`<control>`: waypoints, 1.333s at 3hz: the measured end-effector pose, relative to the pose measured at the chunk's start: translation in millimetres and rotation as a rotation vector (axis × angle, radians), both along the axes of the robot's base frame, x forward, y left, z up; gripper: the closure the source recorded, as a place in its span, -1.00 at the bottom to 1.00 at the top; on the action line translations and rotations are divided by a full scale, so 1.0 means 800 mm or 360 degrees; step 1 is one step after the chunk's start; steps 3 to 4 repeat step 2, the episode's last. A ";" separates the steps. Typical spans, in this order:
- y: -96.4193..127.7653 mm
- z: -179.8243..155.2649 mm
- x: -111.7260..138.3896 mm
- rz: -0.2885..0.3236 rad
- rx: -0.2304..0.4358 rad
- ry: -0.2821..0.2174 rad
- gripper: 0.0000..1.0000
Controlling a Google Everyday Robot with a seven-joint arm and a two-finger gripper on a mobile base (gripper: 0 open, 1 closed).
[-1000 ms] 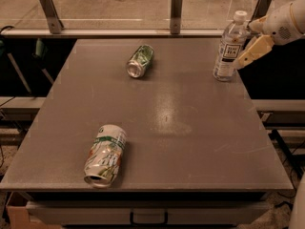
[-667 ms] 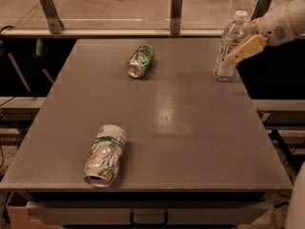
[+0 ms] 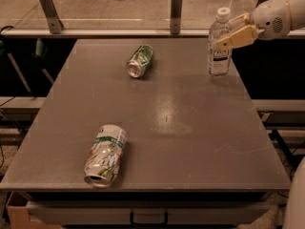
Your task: Pick blue plastic bottle
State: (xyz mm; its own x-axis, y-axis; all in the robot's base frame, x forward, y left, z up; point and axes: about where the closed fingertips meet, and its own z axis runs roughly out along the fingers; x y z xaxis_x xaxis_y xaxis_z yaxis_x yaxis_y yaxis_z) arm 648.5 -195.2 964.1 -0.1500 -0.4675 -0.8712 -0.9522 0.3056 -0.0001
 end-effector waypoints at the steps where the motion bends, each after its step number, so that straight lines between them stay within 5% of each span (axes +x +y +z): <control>1: 0.032 0.050 -0.026 0.0173 0.0204 -0.0028 0.74; 2: 0.038 0.059 -0.026 0.0190 0.0251 -0.0041 1.00; 4: 0.038 0.059 -0.026 0.0190 0.0251 -0.0041 1.00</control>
Offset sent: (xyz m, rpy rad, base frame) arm -0.0181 0.0222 0.0341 0.1104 -0.0150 0.0942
